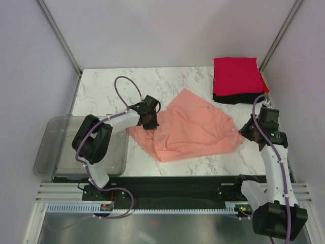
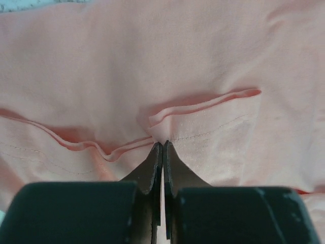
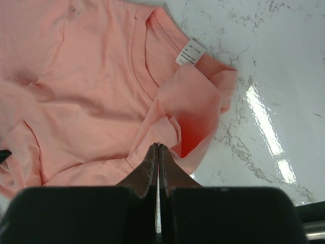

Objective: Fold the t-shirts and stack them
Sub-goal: Flatten the tshirt out

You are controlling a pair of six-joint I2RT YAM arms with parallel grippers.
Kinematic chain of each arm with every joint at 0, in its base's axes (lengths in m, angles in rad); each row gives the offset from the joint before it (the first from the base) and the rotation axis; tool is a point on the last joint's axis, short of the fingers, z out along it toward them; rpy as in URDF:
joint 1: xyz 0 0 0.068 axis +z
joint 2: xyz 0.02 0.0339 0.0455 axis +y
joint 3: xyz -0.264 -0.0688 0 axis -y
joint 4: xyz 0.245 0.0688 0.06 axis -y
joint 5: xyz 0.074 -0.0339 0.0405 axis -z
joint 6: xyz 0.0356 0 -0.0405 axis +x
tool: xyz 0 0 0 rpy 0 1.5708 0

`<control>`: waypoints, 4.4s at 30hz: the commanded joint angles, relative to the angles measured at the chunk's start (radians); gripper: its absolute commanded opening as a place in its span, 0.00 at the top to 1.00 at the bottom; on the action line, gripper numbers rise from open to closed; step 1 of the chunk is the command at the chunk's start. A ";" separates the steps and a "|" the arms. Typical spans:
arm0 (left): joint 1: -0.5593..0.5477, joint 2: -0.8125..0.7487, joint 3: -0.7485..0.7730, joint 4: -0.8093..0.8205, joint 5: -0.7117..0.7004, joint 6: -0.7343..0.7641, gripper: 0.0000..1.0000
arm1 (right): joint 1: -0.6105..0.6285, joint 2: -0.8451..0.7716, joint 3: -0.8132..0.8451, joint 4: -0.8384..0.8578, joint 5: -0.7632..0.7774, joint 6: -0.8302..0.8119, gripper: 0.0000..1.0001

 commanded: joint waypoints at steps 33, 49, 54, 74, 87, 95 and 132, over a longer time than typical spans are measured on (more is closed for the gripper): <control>0.000 -1.108 0.522 -0.405 -0.184 0.044 0.98 | 0.084 -0.164 1.168 -0.199 0.417 0.110 1.00; 0.003 -0.895 0.565 -0.326 -0.201 -0.100 0.98 | 0.284 0.196 1.448 0.011 0.445 -0.108 1.00; 0.049 -0.693 0.550 -0.371 -0.324 -0.172 0.98 | 0.284 0.364 1.236 0.145 0.497 -0.142 1.00; 0.263 -0.258 0.157 -0.088 0.159 -0.109 0.01 | 0.261 0.561 0.679 0.380 0.346 -0.033 0.02; 0.089 -0.194 -0.062 -0.061 0.078 -0.095 0.05 | 0.472 0.466 0.038 0.352 0.180 0.220 0.02; 0.077 0.002 0.028 -0.041 0.080 -0.077 0.05 | 0.293 0.838 0.096 0.476 0.083 0.162 0.02; -0.009 -0.604 -0.294 -0.261 -0.131 -0.250 0.14 | 0.417 0.234 0.098 0.177 0.166 0.205 0.02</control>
